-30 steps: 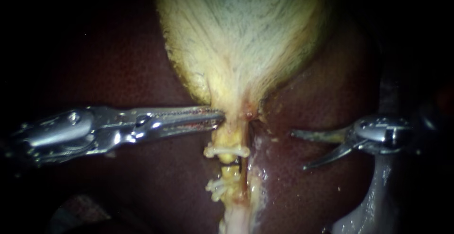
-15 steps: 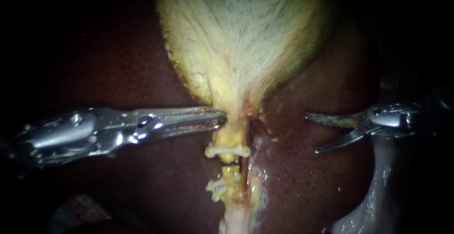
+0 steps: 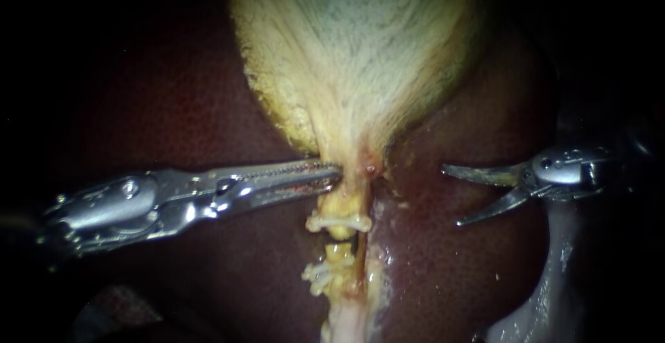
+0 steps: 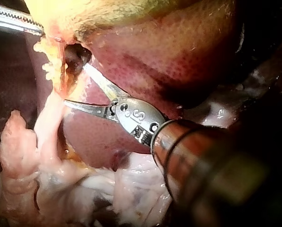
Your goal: Go back from the cut left tube
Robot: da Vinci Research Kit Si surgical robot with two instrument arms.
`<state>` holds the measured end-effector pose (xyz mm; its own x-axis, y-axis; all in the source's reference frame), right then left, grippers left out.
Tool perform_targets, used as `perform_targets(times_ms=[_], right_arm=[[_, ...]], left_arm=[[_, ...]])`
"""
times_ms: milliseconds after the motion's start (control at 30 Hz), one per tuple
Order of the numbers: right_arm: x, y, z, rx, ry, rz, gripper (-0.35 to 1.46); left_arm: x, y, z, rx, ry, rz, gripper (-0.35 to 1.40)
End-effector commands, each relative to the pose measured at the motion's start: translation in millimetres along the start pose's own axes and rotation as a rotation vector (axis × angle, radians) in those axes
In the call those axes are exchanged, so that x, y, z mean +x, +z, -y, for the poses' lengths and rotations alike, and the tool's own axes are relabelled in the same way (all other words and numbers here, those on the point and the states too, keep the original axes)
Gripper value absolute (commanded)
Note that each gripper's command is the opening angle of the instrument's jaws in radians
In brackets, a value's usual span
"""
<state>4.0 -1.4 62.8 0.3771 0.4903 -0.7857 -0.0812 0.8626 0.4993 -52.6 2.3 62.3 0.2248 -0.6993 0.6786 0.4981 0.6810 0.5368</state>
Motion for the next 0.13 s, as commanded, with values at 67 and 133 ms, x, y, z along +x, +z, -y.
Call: perform_targets(times_ms=[67, 133], right_arm=[[0.0, 0.0, 0.0, 0.001, 0.0, 0.0, 1.36], [0.0, 0.0, 0.1, 0.008, 0.0, 0.0, 1.36]], left_arm=[[0.0, 0.0, 0.0, 0.0, 0.0, 0.0, 0.04], [0.0, 0.1, 0.0, 0.0, 0.0, 0.0, 0.04]])
